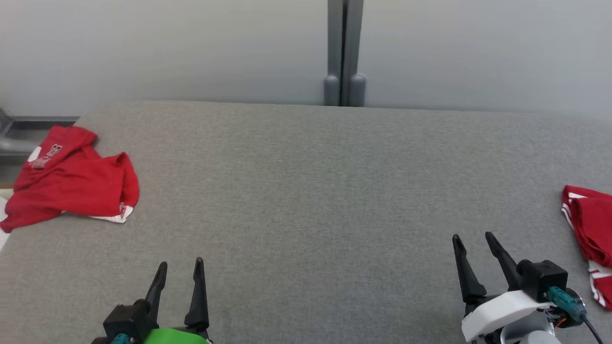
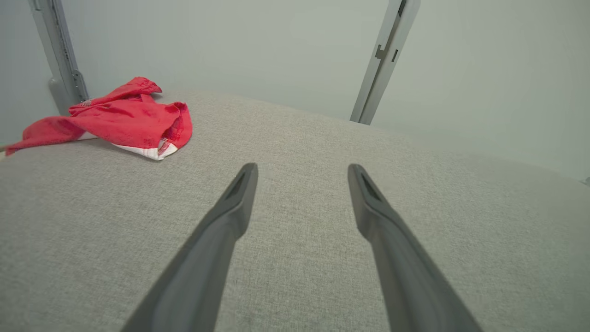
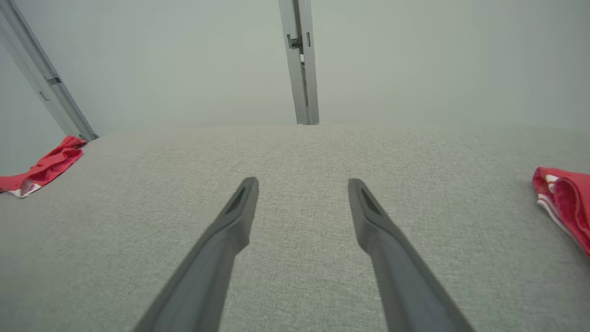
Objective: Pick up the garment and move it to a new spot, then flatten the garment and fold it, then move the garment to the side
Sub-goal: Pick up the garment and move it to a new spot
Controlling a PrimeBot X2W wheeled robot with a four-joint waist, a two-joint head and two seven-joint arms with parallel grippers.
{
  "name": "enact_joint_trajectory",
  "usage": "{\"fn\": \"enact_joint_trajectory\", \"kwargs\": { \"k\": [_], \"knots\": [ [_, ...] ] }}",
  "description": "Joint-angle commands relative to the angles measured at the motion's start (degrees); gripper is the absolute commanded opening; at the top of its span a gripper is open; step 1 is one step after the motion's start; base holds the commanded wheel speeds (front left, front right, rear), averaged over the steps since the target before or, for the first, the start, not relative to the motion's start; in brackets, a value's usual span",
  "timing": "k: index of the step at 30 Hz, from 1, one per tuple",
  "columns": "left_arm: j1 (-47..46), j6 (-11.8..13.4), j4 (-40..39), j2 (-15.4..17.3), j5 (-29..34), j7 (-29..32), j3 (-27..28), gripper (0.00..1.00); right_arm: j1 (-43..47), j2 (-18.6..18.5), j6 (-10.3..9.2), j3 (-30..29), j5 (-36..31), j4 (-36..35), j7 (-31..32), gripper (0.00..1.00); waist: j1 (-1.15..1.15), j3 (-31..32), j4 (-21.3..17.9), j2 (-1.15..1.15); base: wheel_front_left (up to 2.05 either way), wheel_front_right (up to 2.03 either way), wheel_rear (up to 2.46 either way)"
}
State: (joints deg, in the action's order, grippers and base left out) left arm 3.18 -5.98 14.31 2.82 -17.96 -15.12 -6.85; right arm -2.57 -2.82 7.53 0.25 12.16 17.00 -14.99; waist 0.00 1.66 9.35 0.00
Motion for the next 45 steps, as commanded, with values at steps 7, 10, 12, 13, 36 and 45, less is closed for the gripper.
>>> {"fn": "enact_joint_trajectory", "kwargs": {
  "k": [7, 10, 12, 13, 36, 45],
  "knots": [
    [-1.06, -0.50, -1.00, 0.35, 1.12, -0.02, 2.07, 1.00, -0.86, -0.19, -0.09, 2.51, 1.00, -0.72, -0.26, 1.00, 0.00, -0.10, 13.77, 0.00, 0.00, 0.00, 0.00],
    [-0.85, -0.53, -1.22, 0.33, 1.47, -0.02, 2.14, 1.00, -1.10, -0.20, -0.09, 3.42, 1.31, -0.50, -0.26, 1.00, 0.00, -0.32, 15.64, 0.00, 0.00, 0.00, 0.00],
    [-1.02, -0.60, -1.28, 0.31, 1.37, -0.02, 2.23, 1.00, -1.24, -0.21, -0.09, 3.90, 1.67, -0.40, -0.26, 1.00, 0.00, -0.43, 16.68, 0.00, 0.00, 0.00, 0.00],
    [-1.10, -0.67, -1.28, 0.30, 1.38, -0.02, 2.16, 1.00, -1.36, -0.20, -0.09, 4.14, 1.70, -0.51, -0.26, 1.00, 0.00, -0.51, 17.14, 0.00, 0.00, 0.00, 0.00],
    [-17.97, -1.07, -1.18, 13.33, 2.95, 1.78, 9.91, 1.00, -5.27, -0.20, -0.09, 3.64, -3.99, -2.11, -0.26, 1.00, 0.00, -5.94, 12.27, 0.00, 0.00, 0.00, 0.00],
    [-40.14, -1.54, 15.98, 23.58, -5.19, 8.15, 9.21, 1.00, -11.68, -0.20, -0.09, 4.94, -10.32, -2.46, -0.18, 1.00, 0.00, -14.33, 3.99, 0.00, 0.00, 0.00, 0.00]
  ]
}}
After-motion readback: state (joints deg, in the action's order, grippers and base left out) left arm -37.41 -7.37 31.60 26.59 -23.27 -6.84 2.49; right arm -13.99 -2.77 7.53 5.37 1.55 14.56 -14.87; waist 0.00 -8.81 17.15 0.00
